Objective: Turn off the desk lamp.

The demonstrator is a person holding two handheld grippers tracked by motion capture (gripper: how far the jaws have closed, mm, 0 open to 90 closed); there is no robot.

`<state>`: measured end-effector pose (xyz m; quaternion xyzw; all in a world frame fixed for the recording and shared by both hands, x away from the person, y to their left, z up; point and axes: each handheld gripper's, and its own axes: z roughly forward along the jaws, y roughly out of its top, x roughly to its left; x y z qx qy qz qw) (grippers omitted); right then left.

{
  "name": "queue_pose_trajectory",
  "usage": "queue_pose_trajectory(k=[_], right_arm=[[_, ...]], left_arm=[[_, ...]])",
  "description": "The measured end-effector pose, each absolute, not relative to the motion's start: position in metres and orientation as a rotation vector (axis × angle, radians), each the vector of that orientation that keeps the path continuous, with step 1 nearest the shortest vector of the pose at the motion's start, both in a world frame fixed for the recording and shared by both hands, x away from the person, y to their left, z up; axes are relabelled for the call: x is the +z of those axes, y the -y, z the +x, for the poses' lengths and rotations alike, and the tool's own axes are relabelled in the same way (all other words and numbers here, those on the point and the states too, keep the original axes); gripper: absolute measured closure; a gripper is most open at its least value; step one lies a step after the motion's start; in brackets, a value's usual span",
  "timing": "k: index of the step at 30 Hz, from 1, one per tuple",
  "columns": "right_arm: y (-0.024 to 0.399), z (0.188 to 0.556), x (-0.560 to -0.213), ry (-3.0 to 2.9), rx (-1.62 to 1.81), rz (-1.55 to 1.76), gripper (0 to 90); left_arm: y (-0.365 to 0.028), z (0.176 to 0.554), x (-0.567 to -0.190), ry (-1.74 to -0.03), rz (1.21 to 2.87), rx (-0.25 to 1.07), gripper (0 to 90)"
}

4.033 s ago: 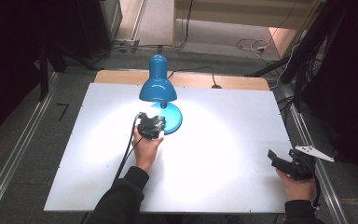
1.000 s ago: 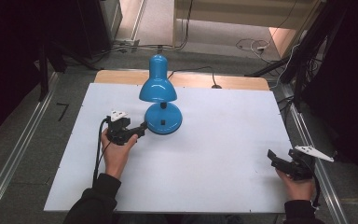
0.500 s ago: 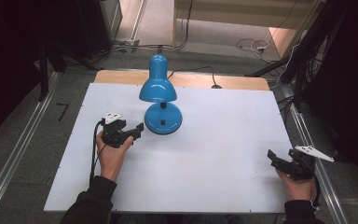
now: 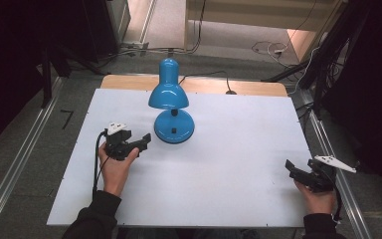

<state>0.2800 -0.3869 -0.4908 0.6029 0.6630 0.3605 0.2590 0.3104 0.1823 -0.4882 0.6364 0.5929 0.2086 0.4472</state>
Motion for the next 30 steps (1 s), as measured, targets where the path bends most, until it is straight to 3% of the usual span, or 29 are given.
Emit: queue_pose_trajectory(k=[30], right_arm=[[0.388, 0.28, -0.491, -1.793, 0.983, 1.636, 11.4]], left_arm=[[-0.193, 0.292, -0.488, -1.458, 1.592, 0.551, 21.2]])
